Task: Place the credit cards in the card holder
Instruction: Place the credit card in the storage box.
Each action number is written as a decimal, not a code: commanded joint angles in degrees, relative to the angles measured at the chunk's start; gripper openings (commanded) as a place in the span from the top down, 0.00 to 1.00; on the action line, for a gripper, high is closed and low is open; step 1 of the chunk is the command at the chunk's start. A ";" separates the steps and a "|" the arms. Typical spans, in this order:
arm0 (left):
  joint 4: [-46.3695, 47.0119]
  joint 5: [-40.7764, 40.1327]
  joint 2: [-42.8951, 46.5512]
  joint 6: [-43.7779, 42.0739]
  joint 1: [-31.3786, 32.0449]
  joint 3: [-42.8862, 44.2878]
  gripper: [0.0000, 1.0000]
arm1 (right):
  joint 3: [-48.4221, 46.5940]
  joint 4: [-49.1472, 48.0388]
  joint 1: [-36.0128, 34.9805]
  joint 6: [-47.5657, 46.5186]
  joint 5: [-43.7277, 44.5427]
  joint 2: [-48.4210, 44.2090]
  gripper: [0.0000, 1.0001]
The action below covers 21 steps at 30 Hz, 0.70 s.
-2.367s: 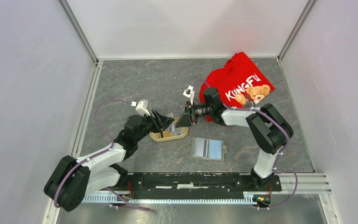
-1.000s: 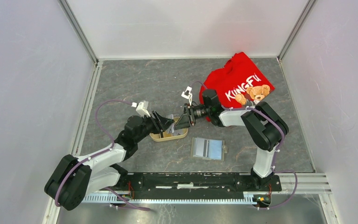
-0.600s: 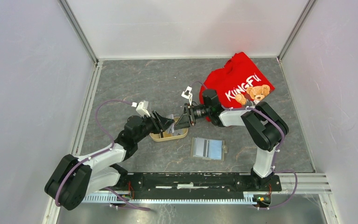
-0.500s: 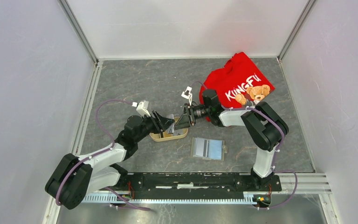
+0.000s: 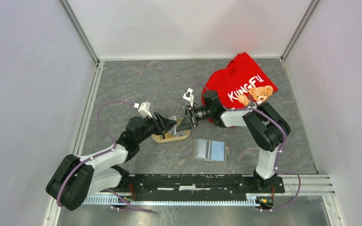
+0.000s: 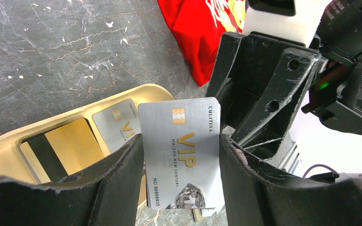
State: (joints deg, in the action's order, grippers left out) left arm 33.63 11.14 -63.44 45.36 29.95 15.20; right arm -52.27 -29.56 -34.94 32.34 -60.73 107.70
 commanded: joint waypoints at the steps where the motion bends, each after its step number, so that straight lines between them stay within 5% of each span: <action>1: 3.47 1.70 0.60 -1.35 -0.24 -0.04 0.57 | -2.09 2.59 -0.39 -3.49 1.49 0.67 0.59; 5: 3.04 1.53 1.09 -1.18 -0.36 -0.59 0.58 | -2.98 5.61 -0.46 -7.10 1.72 0.52 0.59; 15: -0.45 -4.47 0.73 7.44 -1.00 -0.64 0.67 | -2.05 11.68 -1.54 -29.14 -0.36 -5.71 0.35; 21: -2.35 -6.87 0.07 12.81 -0.95 0.42 0.69 | 1.29 9.63 -5.23 -39.19 4.17 -10.37 0.34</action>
State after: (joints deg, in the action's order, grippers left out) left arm 31.55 7.22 -63.09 52.07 29.32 14.50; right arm -52.42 -17.87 -37.74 2.59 -59.18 101.67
